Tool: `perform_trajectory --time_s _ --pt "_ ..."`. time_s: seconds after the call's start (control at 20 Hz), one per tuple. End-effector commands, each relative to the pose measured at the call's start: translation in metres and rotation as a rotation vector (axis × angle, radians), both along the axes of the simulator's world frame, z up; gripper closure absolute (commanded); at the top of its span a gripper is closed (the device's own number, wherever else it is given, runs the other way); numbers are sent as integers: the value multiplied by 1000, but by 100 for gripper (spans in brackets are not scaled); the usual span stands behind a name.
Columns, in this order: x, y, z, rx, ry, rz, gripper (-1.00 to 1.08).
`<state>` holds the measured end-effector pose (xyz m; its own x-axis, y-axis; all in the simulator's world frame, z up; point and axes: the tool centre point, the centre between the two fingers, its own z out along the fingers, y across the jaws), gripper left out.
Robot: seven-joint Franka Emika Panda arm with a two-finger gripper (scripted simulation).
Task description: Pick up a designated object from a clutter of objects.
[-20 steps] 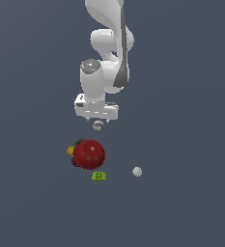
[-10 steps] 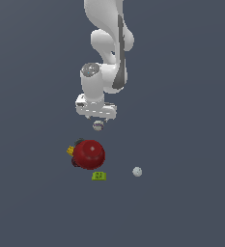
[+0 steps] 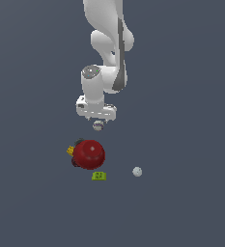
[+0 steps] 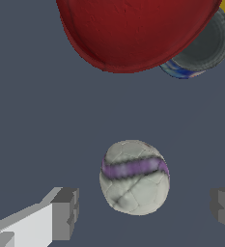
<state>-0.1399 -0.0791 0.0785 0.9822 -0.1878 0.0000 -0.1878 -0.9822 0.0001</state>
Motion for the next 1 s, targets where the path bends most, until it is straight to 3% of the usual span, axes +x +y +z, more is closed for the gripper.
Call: perform_trajectory --time_s 0.0,0.75,0.8,0.95 --pt "-1 0 -8 0 0 0 -92" --pt "-1 0 -42 0 0 -1 -92" --pt "-1 0 -42 0 0 -1 108" --pt "-1 0 -42 0 0 -1 108"
